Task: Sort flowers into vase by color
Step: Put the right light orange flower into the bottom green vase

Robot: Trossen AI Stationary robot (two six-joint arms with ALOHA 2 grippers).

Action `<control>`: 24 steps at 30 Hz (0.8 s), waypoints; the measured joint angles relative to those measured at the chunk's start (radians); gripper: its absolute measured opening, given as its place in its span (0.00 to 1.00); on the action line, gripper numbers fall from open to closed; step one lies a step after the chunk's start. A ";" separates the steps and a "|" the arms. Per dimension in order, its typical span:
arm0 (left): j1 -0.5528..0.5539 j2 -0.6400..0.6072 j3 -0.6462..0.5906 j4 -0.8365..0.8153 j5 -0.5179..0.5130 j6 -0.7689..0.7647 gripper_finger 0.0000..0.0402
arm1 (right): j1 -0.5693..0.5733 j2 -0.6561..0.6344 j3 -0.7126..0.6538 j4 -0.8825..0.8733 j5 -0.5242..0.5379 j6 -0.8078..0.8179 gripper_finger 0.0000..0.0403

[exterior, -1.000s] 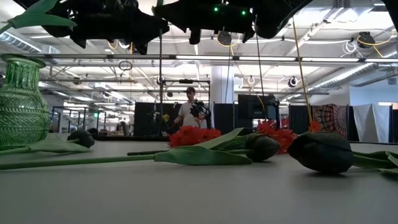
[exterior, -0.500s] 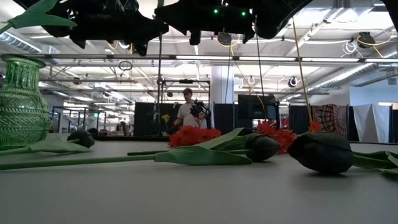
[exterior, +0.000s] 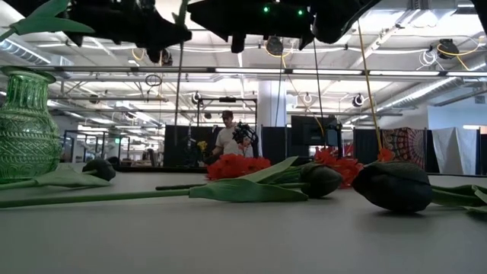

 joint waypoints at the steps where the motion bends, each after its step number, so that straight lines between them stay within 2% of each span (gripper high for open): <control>1: 0.000 -0.021 0.000 -0.020 -0.002 0.001 0.04 | -0.001 -0.007 0.000 -0.013 0.001 -0.001 0.28; 8: 0.000 -0.169 0.002 -0.135 -0.062 0.010 0.04 | 0.001 -0.046 0.000 -0.128 0.007 -0.019 0.28; 17: -0.001 -0.378 0.002 -0.400 -0.173 -0.006 0.04 | 0.011 -0.094 0.000 -0.261 0.015 -0.062 0.28; 20: -0.002 -0.452 0.002 -0.479 -0.207 -0.032 0.04 | 0.018 -0.117 0.000 -0.332 0.050 -0.085 0.28; 24: -0.002 -0.546 0.002 -0.566 -0.204 -0.059 0.04 | 0.023 -0.146 0.000 -0.425 0.103 -0.120 0.28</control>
